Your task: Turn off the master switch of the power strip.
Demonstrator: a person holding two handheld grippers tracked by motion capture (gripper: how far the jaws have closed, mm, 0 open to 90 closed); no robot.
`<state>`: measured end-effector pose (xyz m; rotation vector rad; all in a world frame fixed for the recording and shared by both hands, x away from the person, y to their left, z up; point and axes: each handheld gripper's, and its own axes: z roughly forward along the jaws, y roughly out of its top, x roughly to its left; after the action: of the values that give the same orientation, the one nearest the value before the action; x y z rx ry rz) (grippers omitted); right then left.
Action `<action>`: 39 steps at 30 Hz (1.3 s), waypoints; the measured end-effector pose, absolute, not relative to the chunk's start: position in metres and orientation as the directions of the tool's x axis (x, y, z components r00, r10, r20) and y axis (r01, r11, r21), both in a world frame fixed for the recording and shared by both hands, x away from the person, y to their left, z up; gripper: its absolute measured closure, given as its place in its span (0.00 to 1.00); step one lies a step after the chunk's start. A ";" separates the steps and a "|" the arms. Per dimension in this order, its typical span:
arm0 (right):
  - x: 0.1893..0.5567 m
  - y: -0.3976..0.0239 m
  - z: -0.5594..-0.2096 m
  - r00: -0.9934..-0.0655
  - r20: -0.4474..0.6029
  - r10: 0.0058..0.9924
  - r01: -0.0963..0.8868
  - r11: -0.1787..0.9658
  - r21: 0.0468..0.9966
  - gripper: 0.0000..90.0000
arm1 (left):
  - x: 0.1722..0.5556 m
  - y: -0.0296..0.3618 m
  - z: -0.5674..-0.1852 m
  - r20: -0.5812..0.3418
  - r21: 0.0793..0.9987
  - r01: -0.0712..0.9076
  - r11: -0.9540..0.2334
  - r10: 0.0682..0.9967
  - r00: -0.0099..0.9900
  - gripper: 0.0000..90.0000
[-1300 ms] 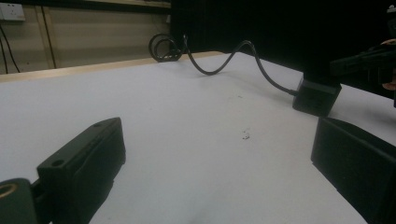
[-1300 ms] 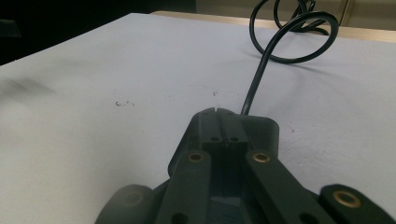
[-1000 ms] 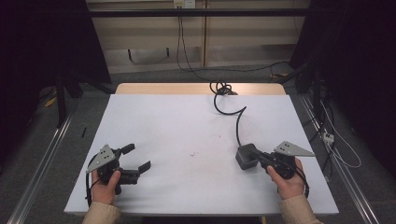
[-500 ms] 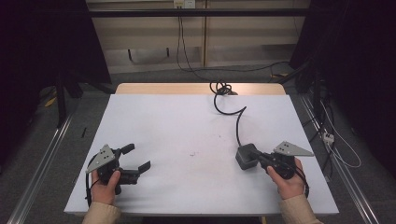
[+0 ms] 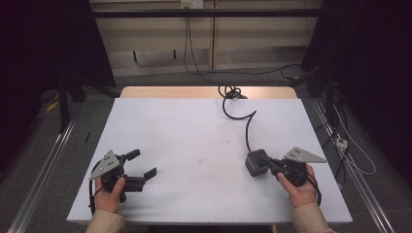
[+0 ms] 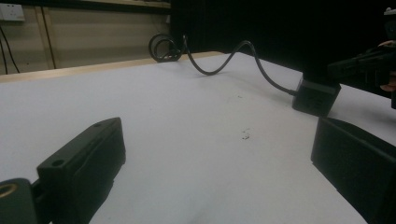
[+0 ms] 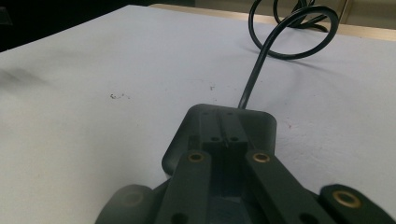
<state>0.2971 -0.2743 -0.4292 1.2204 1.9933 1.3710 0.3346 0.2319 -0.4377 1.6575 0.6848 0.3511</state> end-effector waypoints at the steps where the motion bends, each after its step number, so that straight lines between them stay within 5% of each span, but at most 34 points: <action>1: 0.297 -0.274 -0.429 -0.521 0.125 0.844 0.419 0.126 0.899 1.00 | 0.335 0.232 -0.438 -0.144 0.968 0.240 -0.077 0.612 0.778 0.03; 39: 0.297 -0.271 -0.431 -0.514 0.074 0.855 0.414 0.172 0.894 1.00 | 0.334 0.232 -0.437 -0.140 0.969 0.236 -0.078 0.613 0.777 0.03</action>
<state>0.2970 -0.2708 -0.4312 1.1954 2.0041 1.3033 0.3339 0.2323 -0.4372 1.6564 0.6828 0.3564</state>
